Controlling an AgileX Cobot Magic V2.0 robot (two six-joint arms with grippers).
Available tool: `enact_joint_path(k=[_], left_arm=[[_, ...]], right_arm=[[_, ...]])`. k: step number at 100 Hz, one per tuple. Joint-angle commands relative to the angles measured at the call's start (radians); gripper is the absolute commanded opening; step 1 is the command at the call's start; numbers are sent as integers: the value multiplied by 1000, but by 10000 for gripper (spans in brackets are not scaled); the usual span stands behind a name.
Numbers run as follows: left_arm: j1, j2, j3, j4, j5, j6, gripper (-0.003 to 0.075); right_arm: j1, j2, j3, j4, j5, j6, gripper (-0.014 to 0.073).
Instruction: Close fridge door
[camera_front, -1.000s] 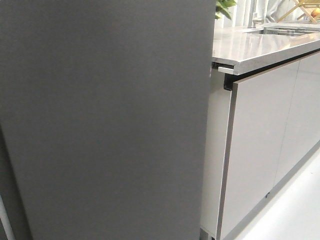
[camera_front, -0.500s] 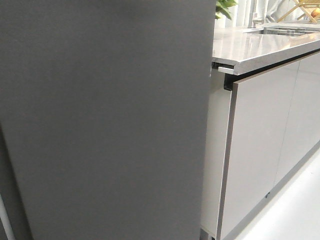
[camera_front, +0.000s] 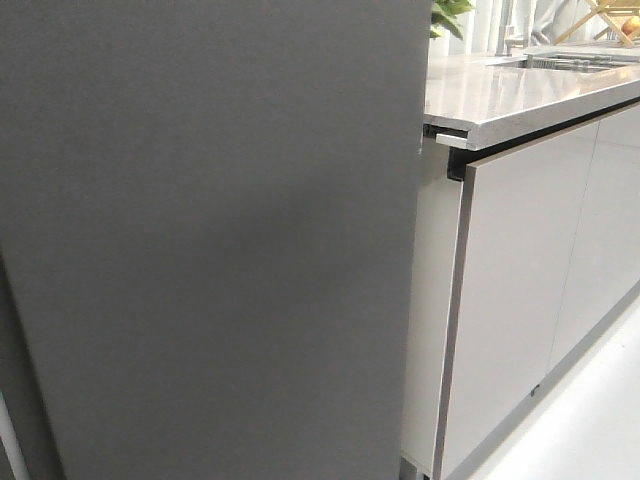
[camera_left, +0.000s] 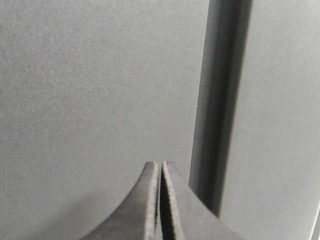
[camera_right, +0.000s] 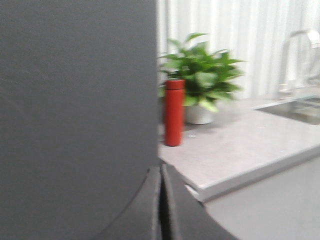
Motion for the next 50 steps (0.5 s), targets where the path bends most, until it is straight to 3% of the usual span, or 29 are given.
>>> enact_joint_path(k=[1,14,30,50], left_arm=[[-3,19,28,-2,-77,-3,-21],[-3,19,28,-2,-77,-3,-21],[-3,19,28,-2,-77,-3,-21],[-3,19,28,-2,-77,-3,-21]], right_arm=[[-61,-102,65,3,-80,-6,-76],[-126,-247,215,3,-80,-6,-76],[-136,-368,372,3,-80,-6,-76],[-174,-457,482,3,-80,-6,-76]])
